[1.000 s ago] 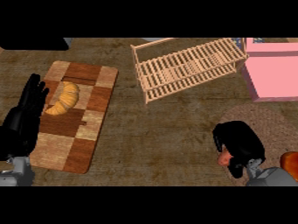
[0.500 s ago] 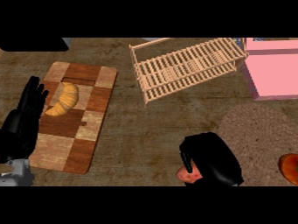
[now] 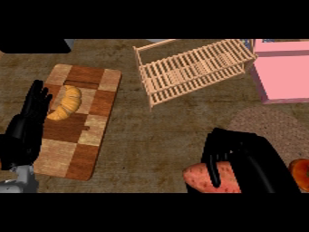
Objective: Pick the sweet potato from the placemat and place it in the tiered shelf
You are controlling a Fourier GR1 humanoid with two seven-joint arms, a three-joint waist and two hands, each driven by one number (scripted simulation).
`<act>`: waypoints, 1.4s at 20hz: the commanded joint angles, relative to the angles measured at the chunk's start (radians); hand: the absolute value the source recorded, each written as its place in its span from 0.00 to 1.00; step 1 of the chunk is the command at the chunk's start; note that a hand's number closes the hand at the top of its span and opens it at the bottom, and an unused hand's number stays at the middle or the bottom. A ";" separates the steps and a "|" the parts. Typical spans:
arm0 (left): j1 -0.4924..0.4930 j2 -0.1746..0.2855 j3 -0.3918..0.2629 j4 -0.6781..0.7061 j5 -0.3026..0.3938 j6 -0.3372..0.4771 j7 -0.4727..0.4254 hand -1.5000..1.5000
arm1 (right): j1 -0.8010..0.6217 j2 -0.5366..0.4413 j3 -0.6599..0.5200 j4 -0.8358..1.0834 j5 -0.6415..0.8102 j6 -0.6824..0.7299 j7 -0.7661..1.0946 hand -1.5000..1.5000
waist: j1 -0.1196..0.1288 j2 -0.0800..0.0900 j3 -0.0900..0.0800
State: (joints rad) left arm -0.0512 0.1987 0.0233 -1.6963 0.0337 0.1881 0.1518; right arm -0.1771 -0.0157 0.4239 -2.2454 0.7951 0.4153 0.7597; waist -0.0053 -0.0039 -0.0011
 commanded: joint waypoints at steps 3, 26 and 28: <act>-0.008 0.000 0.016 0.019 0.002 -0.005 0.006 0.50 | -0.286 0.015 -0.209 -0.051 -0.043 0.110 0.200 1.00 | 0.010 0.004 0.000; -0.018 -0.033 0.021 -0.036 -0.015 -0.041 0.043 0.50 | -0.590 -0.105 -0.552 0.703 -0.056 -0.264 -0.262 1.00 | 0.018 0.006 0.001; -0.011 -0.017 0.045 0.000 -0.006 -0.067 0.018 0.50 | -0.530 -0.080 -0.514 0.717 -0.021 -0.339 -0.309 1.00 | 0.013 0.005 0.001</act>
State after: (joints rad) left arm -0.0763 0.1726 0.0559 -1.6870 0.0167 0.1451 0.1660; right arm -0.7147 -0.0991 -0.0867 -1.6107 0.7535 0.1725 0.5282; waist 0.0097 0.0020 -0.0001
